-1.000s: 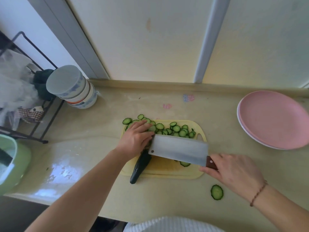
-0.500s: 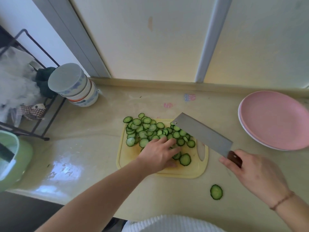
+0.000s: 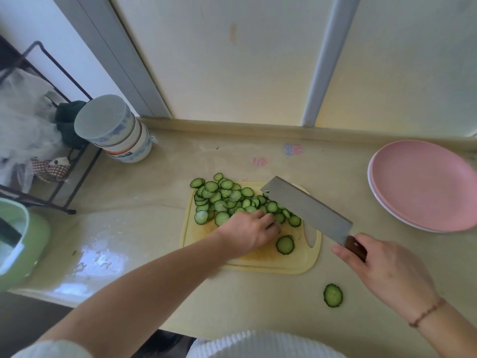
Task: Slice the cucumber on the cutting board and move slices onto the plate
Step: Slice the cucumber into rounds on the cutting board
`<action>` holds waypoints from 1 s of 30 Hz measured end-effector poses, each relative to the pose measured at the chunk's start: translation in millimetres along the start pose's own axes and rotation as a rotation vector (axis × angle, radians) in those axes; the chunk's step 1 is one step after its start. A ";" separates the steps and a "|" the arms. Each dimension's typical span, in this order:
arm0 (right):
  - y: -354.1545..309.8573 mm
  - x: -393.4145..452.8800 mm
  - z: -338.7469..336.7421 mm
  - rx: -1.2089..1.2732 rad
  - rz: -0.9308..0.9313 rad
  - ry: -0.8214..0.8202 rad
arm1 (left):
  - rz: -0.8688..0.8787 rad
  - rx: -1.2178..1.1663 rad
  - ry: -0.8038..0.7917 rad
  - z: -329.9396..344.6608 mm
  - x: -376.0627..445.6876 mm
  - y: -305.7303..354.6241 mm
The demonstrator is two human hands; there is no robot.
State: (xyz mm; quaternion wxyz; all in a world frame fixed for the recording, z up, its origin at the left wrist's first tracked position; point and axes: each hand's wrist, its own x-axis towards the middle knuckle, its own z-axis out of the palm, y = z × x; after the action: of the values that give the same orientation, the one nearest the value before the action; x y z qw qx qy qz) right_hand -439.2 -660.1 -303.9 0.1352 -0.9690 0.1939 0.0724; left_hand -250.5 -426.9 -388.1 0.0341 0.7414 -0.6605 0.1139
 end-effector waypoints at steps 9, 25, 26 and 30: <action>-5.2 3.1 0.1 0.033 -0.020 0.001 | -0.531 -0.073 0.230 -24.0 -36.1 -55.3; -3.3 7.4 3.5 0.119 0.014 0.021 | -0.724 -0.162 0.200 -31.4 -33.7 -1.4; -2.6 7.6 3.3 0.126 0.024 0.025 | -0.686 -0.204 0.118 -32.1 -21.3 14.4; -2.0 8.4 1.6 0.124 0.055 0.042 | -0.591 -0.215 -0.123 -15.8 11.6 63.8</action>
State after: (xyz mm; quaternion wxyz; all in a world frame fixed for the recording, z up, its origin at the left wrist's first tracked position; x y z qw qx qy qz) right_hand -430.9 -660.9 -306.6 0.1888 -0.9543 0.2276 0.0437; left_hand -314.3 -443.0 -376.6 0.1038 0.8989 -0.4254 -0.0164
